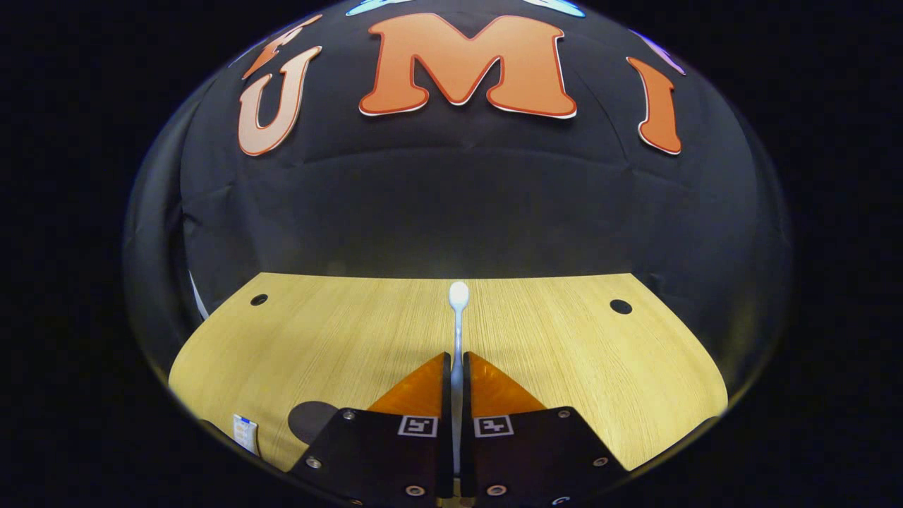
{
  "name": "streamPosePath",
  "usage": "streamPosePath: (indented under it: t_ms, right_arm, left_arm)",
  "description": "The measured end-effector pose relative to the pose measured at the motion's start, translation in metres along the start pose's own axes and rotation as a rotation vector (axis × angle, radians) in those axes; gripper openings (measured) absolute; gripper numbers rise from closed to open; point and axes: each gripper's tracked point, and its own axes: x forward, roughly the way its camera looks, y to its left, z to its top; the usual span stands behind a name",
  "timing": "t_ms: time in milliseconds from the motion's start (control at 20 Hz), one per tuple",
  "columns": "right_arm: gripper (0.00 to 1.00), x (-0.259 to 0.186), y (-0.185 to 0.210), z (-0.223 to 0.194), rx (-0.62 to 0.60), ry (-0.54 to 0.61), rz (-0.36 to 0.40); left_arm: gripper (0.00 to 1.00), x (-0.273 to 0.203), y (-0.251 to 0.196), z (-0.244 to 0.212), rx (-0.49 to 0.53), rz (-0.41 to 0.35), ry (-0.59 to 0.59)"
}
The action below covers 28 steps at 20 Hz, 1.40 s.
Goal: Put the toothbrush and toothpaste on the desktop into the cup, then pick up the cup and place it on the coaster on the desktop.
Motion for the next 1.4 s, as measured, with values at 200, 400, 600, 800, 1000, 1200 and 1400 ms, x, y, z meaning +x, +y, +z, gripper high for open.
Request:
streamPosePath:
  t_ms: [200, 400, 600, 800, 1000, 1200, 1400]
  right_arm:
    - [0.07, -0.001, 0.001, -0.006, -0.018, -0.019, 0.0]
    - [0.11, -0.009, 0.003, -0.017, -0.028, -0.013, 0.007]
    - [0.19, -0.02, 0.004, -0.029, -0.044, 0.008, 0.021]
    - [0.42, -0.03, 0.001, -0.032, -0.053, 0.017, 0.025]
    - [0.57, -0.042, -0.006, -0.031, -0.065, 0.021, 0.024]
    - [0.66, -0.053, -0.014, -0.031, -0.069, 0.028, 0.018]
    - [0.66, -0.059, -0.014, -0.03, -0.068, 0.03, 0.026]
  left_arm:
    - [0.63, 0.0, 0.005, -0.001, -0.016, 0.022, 0.017]
    - [0.79, 0.005, 0.009, -0.004, -0.042, 0.037, 0.026]
    - [0.89, 0.011, 0.017, -0.009, -0.072, 0.058, 0.036]
    - [0.98, 0.023, 0.027, -0.013, -0.088, 0.081, 0.036]
    - [0.98, 0.048, 0.045, -0.019, -0.106, 0.111, 0.041]
    - [0.99, 0.073, 0.058, -0.033, -0.085, 0.131, 0.06]
    - [0.99, 0.083, 0.061, -0.045, -0.078, 0.133, 0.081]
